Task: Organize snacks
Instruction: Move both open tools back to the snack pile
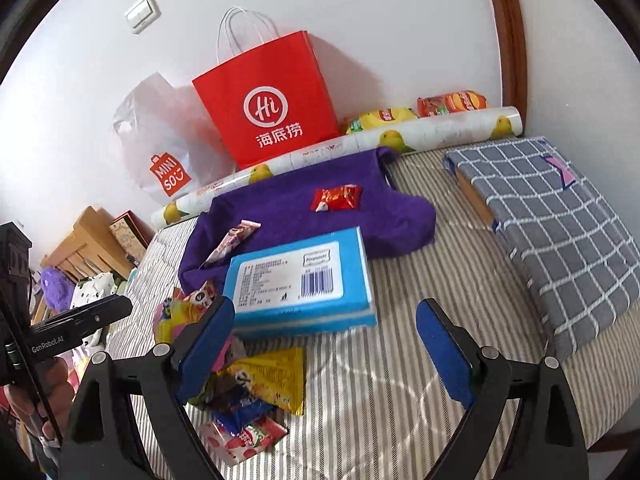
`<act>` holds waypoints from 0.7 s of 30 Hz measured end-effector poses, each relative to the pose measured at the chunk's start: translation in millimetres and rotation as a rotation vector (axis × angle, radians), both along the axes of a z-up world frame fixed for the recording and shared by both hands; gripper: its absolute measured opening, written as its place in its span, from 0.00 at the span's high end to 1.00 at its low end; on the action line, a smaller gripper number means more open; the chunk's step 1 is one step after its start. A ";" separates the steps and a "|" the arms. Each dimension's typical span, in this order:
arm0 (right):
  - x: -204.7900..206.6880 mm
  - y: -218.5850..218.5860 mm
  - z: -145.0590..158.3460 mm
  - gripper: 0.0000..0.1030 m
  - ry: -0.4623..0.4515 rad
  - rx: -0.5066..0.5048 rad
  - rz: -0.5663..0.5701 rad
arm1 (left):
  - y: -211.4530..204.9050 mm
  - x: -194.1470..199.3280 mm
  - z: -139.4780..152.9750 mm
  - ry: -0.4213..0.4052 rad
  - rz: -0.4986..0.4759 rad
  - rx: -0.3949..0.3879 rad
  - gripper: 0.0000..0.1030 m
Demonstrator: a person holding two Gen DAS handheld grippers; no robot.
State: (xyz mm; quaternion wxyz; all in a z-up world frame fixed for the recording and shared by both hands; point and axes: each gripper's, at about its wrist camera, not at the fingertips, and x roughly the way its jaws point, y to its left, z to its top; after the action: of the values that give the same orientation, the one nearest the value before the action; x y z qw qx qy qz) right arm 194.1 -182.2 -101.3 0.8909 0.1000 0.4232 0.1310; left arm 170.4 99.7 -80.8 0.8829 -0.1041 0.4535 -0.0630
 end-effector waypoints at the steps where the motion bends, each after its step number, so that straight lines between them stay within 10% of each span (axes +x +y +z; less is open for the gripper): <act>1: -2.4 0.6 -1.7 0.11 0.002 -0.001 0.001 | 1.4 -2.5 -1.6 0.000 0.004 -0.001 0.50; 21: -41.0 57.9 -51.2 0.21 0.041 -0.073 0.235 | 44.9 -20.0 -46.1 0.074 0.102 -0.048 0.50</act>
State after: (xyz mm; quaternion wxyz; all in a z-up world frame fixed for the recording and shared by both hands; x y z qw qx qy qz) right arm 153.1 -124.3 -152.6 0.8635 0.0199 0.4548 0.2171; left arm 150.4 144.6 -127.0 0.8649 -0.1504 0.4782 -0.0251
